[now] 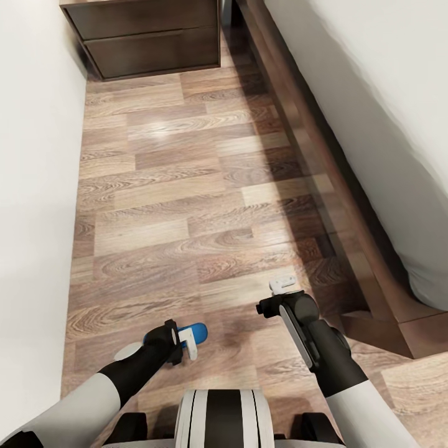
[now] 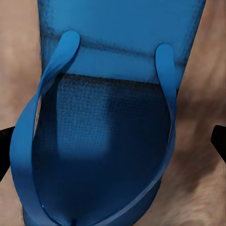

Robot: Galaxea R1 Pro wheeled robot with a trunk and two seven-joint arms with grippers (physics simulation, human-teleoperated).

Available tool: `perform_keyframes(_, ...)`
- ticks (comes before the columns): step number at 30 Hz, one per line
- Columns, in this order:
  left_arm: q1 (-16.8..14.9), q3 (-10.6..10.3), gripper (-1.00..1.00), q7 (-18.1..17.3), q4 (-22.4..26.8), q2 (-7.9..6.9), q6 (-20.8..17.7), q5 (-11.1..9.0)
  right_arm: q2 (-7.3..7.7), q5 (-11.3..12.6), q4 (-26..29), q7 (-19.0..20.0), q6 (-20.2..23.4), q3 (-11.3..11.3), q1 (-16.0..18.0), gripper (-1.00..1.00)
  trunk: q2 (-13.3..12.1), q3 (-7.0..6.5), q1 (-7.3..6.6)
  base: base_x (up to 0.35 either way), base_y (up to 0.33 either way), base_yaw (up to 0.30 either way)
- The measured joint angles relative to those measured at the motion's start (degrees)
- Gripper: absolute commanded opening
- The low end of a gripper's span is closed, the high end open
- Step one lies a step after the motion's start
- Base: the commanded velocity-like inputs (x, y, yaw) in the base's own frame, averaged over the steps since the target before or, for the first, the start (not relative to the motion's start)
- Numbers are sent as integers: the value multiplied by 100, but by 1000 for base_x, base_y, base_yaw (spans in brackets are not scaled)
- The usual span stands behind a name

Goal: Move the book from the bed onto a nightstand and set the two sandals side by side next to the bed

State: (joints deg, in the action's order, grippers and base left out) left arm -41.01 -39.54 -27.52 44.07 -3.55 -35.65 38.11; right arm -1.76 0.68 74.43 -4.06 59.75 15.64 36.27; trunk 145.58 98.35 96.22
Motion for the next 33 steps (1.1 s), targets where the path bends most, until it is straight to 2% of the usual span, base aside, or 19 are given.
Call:
perform_keyframes(3,-2,-2,100,8,6,1,4,41,0,0,4,0,0,1,0,100,4,66,7,0,0,0)
perform_keyframes(8,-3,-5,100,3,8,-6,18,42,-3,0,18,0,0,1,0,100,5,66,6,0,0,0)
perform_keyframes(9,-2,-4,-100,0,12,-8,20,41,-4,-2,28,0,0,1,0,100,5,66,6,0,0,0)
perform_keyframes(12,0,-1,-100,-2,1,-28,-8,-32,-5,-13,121,0,0,-2,0,100,4,67,7,0,0,0)
perform_keyframes(33,3,1,-100,-5,25,-11,-9,-28,-34,-24,152,-2,0,9,0,100,4,67,7,0,0,0)
